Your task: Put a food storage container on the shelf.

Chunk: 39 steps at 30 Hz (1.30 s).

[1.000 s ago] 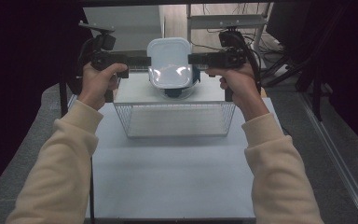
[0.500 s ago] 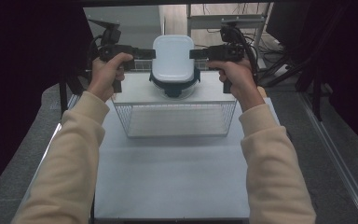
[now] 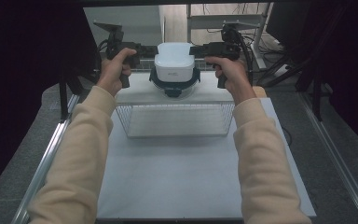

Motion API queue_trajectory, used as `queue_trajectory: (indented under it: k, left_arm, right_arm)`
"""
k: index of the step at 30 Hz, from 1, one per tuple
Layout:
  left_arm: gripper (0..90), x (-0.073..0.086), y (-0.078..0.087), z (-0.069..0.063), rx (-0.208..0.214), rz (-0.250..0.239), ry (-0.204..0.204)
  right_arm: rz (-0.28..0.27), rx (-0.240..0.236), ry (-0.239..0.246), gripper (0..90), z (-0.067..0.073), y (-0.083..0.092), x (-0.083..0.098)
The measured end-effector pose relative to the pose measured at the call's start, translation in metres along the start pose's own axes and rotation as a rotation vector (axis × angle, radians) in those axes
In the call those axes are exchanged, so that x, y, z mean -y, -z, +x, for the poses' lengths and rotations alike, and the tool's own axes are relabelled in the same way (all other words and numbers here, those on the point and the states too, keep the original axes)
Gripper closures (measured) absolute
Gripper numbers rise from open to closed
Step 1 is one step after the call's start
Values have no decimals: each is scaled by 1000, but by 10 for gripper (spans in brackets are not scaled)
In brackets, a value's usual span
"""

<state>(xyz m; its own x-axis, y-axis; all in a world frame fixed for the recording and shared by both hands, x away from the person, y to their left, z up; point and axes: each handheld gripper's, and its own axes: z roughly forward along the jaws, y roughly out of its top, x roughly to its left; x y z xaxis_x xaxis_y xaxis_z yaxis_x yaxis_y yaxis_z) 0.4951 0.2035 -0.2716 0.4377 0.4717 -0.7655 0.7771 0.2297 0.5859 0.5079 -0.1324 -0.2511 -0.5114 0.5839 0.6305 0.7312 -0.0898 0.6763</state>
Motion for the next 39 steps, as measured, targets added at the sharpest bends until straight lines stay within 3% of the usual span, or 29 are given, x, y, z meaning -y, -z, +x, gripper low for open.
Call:
queue_trajectory:
  k: [7,10,13,15,17,22,27,32,35,39]
  left_arm:
    - [713,3,-1,2,17,-3,-6]
    - [624,5,-4,1,-9,-1,-20]
    - [494,6,-2,-1,-46,-25,-36]
    - [414,7,2,-3,-64,-36,-57]
    - [366,10,9,-8,-82,-54,-89]
    - [314,20,24,-18,-91,-75,-166]
    - [299,34,36,-23,-114,-76,-223]
    - [289,50,47,-26,-143,-75,-257]
    - [286,61,54,-29,-157,-81,-279]
    - [275,82,60,-35,-220,-46,-378]
  right_arm:
    - [-5,-25,-20,651,-4,-1,1]
    - [-4,-12,-15,594,-3,-1,2]
    - [-26,1,13,457,0,1,3]
    - [-55,34,45,360,6,6,5]
    - [-62,48,106,308,15,11,10]
    - [-70,101,264,268,29,25,22]
    - [-65,91,309,264,28,34,32]
    - [-46,101,363,252,22,46,46]
    - [-61,97,378,251,18,59,56]
    - [-70,96,410,251,14,78,73]
